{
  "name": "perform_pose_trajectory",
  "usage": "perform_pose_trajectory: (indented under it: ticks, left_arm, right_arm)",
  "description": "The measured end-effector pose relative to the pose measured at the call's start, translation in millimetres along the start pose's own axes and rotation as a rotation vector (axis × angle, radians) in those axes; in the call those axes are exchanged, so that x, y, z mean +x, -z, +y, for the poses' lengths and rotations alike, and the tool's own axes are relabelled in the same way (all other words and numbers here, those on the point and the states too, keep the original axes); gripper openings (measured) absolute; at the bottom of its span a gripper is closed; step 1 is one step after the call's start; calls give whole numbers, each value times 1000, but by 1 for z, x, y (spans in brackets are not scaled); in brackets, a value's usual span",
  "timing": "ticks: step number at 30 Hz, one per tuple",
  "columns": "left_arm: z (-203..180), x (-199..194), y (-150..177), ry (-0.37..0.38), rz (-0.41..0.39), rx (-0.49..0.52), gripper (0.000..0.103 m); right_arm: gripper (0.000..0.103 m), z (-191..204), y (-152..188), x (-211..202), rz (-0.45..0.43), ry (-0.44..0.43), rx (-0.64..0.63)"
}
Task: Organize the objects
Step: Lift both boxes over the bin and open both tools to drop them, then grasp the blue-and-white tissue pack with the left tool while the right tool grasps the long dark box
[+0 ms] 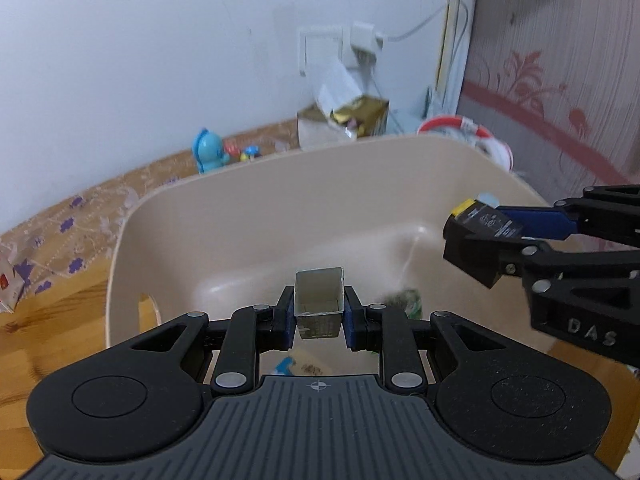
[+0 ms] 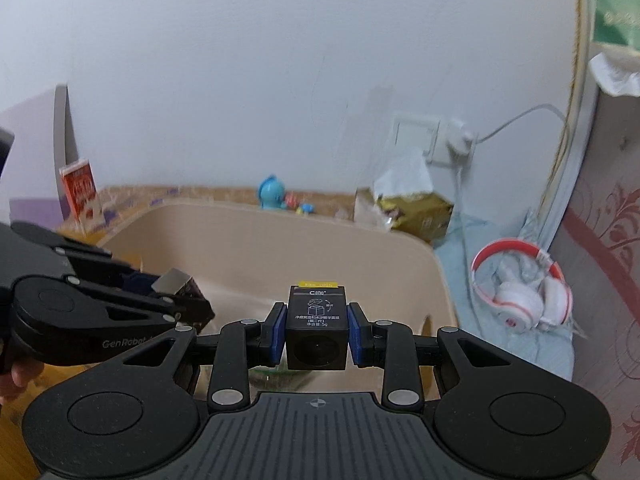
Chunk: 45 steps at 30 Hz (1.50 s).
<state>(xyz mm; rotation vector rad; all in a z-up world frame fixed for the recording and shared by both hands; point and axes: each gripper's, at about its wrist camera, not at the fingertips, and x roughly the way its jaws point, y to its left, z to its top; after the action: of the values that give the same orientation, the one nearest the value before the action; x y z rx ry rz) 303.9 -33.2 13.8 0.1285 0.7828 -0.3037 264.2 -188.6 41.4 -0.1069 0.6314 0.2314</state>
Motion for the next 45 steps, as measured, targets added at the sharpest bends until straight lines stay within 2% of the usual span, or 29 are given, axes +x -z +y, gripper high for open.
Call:
perform_pose_trajectory:
  ticks: [2,4,6,8,10,12,14,18,24,26,35,40,45]
  left_arm:
    - [2,2,2,-6,12,-3,30]
    - [2,-4,3,-23,-1,-5,58]
    - [2,-17,4,-34,-42,2,71]
    - [3,-34,4,-45,-83,10,77]
    - [2,-50,6,-59,-115,10,85]
    - [3,-68,12,-68,-143,9,87]
    - [4,-84,20,-69,-159,9,89]
    - [7,-108,41,-71,-163,15,90]
    - [12,-120,83,-62,-116,-8,91]
    - [11,-117,97,-43,-88,-13,91]
    - [18,-88,143,-52,49,-33,91]
    - [24,-73,155,-40,110,-29,91]
    - [27,-60,161,-29,139,-42,90]
  right_arm:
    - [30,1,5,9,31,-6,5]
    - [41,0,8,13,49,-6,17]
    - [48,0,10,10,45,-3,24]
    - [67,0,9,0,26,8,24]
    - [78,-1,8,-13,-7,22,22]
    - [87,1,8,-26,-31,28,25]
    - [102,3,11,-39,-48,31,28]
    - [103,10,22,-58,-53,40,23]
    - [103,17,52,-66,5,45,39]
    - [103,19,63,-61,34,54,47]
    - [103,37,98,-34,163,48,54]
    - [103,49,107,-19,211,34,43]
    - [103,55,117,-2,264,35,43]
